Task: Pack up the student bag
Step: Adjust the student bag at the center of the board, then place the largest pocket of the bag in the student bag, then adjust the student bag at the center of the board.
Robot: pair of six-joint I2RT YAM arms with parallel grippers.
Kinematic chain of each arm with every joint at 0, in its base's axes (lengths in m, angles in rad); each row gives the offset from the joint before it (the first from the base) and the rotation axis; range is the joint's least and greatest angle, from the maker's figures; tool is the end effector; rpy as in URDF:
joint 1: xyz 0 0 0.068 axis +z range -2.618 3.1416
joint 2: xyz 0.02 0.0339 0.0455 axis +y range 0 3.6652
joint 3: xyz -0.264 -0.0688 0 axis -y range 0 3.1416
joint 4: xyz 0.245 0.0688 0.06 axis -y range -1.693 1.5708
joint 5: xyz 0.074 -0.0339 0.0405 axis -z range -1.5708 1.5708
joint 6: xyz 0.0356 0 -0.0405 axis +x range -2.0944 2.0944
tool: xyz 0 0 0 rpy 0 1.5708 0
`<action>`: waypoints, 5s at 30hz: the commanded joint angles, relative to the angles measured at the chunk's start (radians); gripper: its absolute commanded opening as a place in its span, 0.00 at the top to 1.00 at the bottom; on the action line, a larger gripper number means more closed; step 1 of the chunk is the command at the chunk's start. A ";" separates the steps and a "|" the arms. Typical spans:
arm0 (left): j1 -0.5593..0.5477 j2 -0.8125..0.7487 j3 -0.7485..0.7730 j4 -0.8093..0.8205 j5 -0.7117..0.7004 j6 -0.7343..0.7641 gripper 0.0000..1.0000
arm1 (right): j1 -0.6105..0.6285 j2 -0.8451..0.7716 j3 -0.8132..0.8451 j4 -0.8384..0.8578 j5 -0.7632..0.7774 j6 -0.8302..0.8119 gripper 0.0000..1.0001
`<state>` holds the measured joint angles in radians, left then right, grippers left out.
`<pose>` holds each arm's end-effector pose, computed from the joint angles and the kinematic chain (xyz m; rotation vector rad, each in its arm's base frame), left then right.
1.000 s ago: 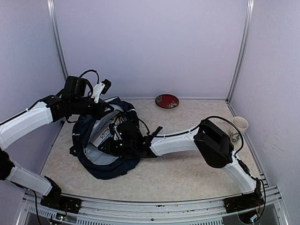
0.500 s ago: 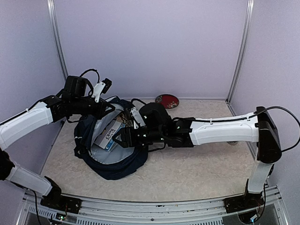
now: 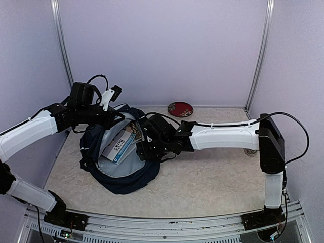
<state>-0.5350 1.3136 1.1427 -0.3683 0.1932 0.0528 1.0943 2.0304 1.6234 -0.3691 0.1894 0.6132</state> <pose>0.2528 -0.1578 0.3303 0.7306 2.0089 -0.4898 0.2186 0.4089 0.2319 -0.4817 2.3674 0.6129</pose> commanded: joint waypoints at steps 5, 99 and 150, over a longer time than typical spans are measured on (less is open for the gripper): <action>-0.028 -0.023 0.028 0.131 0.028 0.002 1.00 | -0.038 0.082 0.023 -0.047 -0.079 -0.006 0.55; -0.123 -0.198 -0.371 -0.051 -0.129 -0.466 0.22 | -0.457 -0.111 -0.110 0.025 -0.327 -0.219 0.41; 0.246 0.486 -0.248 0.481 -0.047 -0.440 0.03 | -0.452 -0.158 -0.580 0.237 -0.466 -0.062 0.44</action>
<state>-0.1921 1.7317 0.8688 0.1894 0.0448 -0.4644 0.6525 1.8656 1.0702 -0.0536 -0.3523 0.5652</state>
